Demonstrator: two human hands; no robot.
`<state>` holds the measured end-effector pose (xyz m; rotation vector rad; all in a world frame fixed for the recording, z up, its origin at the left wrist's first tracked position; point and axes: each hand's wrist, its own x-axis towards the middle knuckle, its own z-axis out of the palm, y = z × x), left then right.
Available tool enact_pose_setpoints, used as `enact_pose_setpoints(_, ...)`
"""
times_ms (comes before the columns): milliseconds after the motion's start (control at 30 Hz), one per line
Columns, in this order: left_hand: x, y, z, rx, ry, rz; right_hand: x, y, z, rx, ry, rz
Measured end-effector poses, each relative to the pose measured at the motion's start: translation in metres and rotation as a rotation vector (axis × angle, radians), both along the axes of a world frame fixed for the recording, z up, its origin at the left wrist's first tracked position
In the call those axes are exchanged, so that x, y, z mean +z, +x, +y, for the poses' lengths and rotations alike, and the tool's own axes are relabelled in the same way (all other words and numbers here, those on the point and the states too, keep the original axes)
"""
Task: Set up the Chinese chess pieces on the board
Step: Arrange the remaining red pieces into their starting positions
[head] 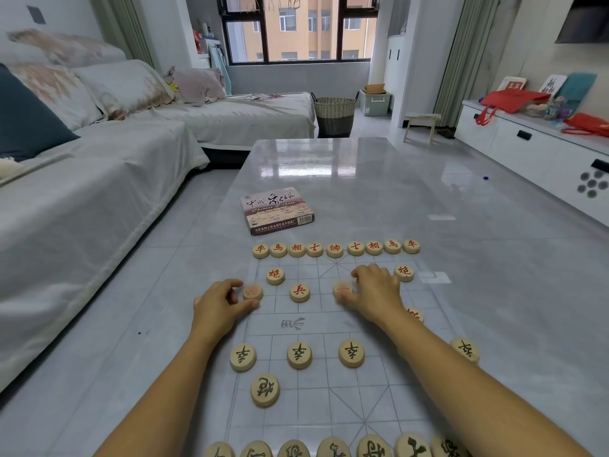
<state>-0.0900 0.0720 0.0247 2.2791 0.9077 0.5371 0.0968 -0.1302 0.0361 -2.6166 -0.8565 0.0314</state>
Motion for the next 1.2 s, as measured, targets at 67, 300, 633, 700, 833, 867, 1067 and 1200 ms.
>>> enact_pose_setpoints(67,0.0,0.0,0.0,0.0,0.003,-0.004,0.011,0.014,-0.014,-0.096,0.163,0.069)
enact_pose_setpoints(300,-0.001,0.001,0.0,0.001,0.021,0.015,0.027,0.046,-0.074,-0.199,0.261,0.244)
enact_pose_setpoints(633,-0.003,0.001,0.002,0.002,0.03,0.011,0.012,0.016,-0.05,-0.02,-0.163,0.146)
enact_pose_setpoints(700,-0.003,0.002,0.003,0.001,0.028,0.009,0.013,0.021,-0.054,-0.054,-0.143,0.13)
enact_pose_setpoints(833,-0.004,0.002,0.003,-0.001,0.026,0.0,0.009,0.028,-0.066,-0.144,-0.167,0.082)
enact_pose_setpoints(867,-0.004,0.002,0.003,0.001,0.025,-0.001,0.009,0.03,-0.07,-0.133,-0.152,0.138)
enact_pose_setpoints(1067,-0.004,0.002,0.002,-0.001,0.023,0.006,0.019,0.034,-0.078,-0.023,-0.107,0.326)
enact_pose_setpoints(1200,-0.004,0.001,0.001,-0.002,0.019,0.005,0.012,0.023,-0.063,-0.098,-0.085,0.187)
